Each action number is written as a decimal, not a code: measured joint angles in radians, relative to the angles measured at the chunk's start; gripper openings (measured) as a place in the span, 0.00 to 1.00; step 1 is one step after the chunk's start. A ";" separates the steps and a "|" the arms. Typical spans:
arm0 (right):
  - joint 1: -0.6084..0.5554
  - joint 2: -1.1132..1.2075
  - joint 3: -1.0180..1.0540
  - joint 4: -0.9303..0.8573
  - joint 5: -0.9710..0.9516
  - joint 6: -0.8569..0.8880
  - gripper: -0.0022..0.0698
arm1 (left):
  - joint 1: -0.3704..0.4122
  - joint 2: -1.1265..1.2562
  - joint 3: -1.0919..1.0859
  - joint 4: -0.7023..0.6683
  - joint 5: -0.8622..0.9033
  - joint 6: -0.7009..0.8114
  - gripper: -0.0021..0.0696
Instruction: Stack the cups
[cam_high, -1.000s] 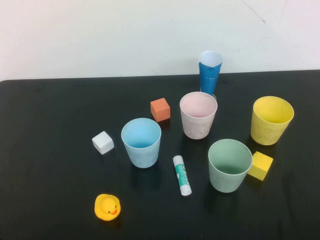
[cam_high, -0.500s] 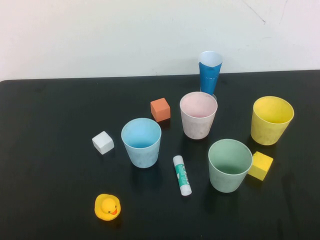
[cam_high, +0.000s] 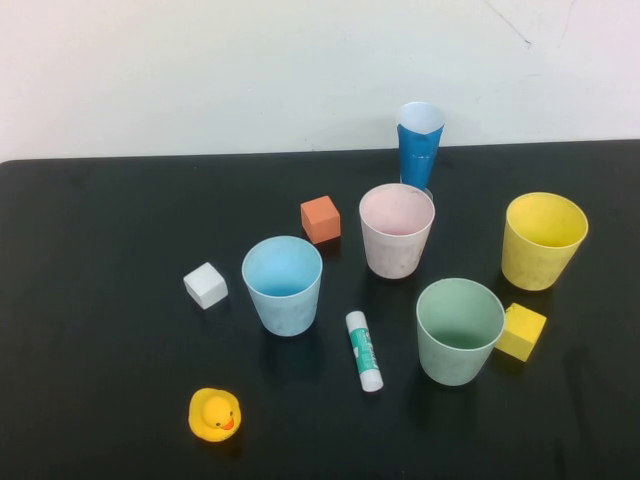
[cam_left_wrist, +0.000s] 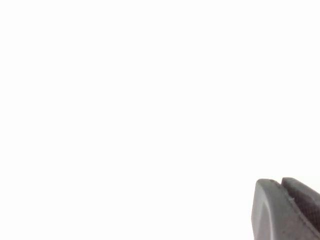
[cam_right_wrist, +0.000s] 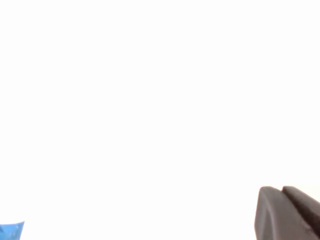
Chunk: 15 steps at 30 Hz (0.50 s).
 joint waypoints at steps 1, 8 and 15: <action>0.000 0.000 0.000 0.000 -0.002 -0.003 0.03 | 0.000 0.000 0.000 0.000 -0.018 0.000 0.03; 0.000 0.000 -0.195 0.000 0.310 -0.015 0.03 | 0.000 0.000 -0.149 0.029 0.308 -0.014 0.03; 0.000 0.050 -0.469 0.000 0.711 -0.185 0.03 | 0.000 0.144 -0.472 0.052 0.811 -0.019 0.03</action>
